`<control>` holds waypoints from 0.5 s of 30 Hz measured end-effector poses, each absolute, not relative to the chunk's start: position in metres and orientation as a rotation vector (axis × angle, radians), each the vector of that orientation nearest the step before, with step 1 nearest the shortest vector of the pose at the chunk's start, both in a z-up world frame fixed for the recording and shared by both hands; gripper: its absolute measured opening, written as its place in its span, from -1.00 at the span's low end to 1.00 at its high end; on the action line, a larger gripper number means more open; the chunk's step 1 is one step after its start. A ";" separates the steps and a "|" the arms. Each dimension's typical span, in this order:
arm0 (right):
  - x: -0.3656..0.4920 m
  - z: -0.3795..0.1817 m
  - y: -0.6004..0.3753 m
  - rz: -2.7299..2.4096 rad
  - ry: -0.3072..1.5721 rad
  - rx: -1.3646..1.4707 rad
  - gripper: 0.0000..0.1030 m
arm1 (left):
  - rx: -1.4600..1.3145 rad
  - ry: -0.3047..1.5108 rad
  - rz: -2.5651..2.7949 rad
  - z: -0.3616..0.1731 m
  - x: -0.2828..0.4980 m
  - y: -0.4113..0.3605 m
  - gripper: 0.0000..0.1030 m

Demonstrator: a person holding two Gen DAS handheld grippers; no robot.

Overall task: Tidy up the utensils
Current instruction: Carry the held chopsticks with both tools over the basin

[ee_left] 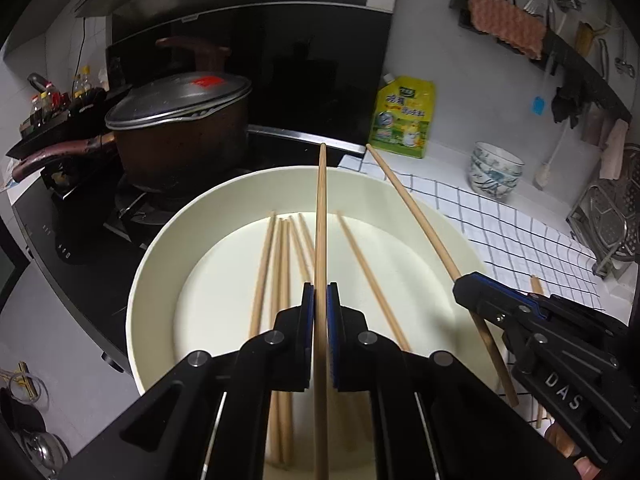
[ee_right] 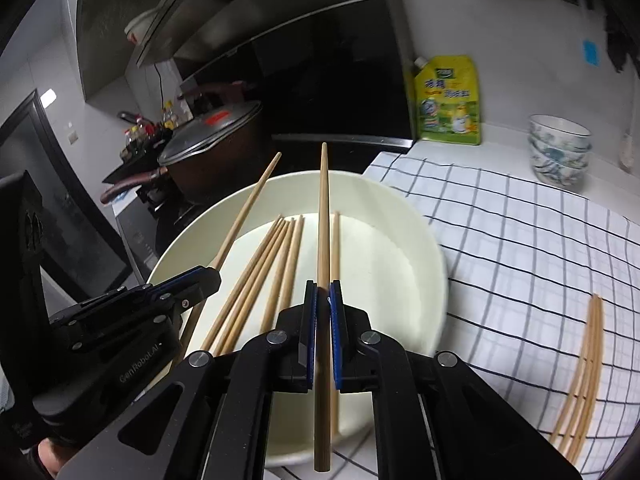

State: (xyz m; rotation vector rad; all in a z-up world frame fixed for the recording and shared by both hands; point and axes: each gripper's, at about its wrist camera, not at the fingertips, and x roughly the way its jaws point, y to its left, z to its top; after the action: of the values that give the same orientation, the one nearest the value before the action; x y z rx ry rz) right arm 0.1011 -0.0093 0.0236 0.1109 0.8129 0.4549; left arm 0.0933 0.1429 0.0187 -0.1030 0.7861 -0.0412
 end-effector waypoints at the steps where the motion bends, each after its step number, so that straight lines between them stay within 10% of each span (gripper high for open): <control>1: 0.106 0.021 -0.003 0.458 0.828 0.103 -0.88 | -0.104 0.793 -0.037 0.016 0.096 0.146 -0.86; 15: 0.127 -0.012 0.018 0.460 0.954 0.083 -0.87 | -0.112 0.868 -0.016 -0.010 0.112 0.160 -0.86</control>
State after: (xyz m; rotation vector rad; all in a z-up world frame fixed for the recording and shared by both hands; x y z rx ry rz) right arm 0.1272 0.0183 -0.0117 0.0826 0.9542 0.4600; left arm 0.1122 0.1596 -0.0098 -0.1119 0.8679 -0.0162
